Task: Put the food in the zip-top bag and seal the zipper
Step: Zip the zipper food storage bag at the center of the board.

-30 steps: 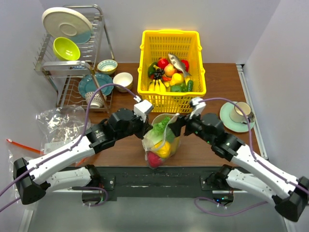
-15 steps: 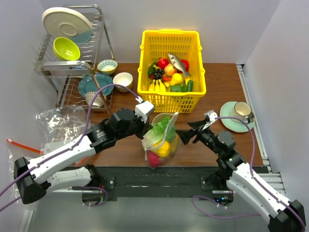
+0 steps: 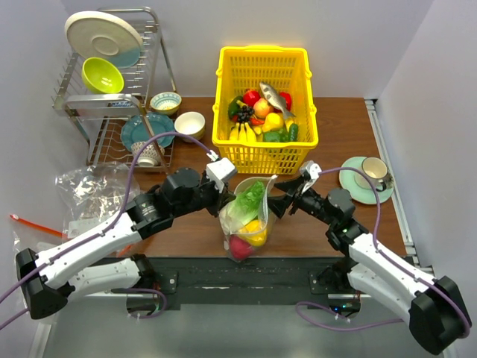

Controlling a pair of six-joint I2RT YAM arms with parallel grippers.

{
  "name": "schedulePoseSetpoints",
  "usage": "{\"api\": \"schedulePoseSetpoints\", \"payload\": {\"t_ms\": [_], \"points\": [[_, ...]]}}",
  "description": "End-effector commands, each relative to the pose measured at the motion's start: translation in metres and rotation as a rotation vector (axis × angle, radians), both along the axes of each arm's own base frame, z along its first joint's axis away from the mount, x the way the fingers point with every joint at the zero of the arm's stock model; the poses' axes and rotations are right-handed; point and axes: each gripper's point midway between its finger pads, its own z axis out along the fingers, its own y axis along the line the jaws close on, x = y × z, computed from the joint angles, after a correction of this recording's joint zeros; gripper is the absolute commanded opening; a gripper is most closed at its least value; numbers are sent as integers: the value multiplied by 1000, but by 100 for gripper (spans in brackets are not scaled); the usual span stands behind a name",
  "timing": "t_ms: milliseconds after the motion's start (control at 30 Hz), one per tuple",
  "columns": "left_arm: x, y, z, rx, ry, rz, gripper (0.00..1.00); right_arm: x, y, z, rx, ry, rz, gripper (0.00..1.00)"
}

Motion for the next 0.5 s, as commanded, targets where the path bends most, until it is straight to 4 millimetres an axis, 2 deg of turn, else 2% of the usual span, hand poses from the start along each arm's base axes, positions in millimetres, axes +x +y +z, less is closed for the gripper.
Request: {"api": "schedulePoseSetpoints", "payload": {"t_ms": [0,133,233,300,333,400,467], "points": [[-2,-5,25,-57,-68,-45,0,2,5,43,45,-153,77,75],[-3,-6,19,-46,-62,-56,0,3,6,53,44,-169,142,70],[-2,-7,15,-39,-58,-58,0,2,9,53,47,-150,212,59],[-2,-7,14,-40,-59,-62,0,1,14,52,53,-126,258,39],[-2,-8,14,-41,-61,-62,0,0,16,51,53,-120,275,20],[-1,-8,12,-36,-63,-61,0,0,18,49,57,-94,288,0],[1,-8,9,-27,-64,-53,0,0,19,48,60,-71,294,0]]}}
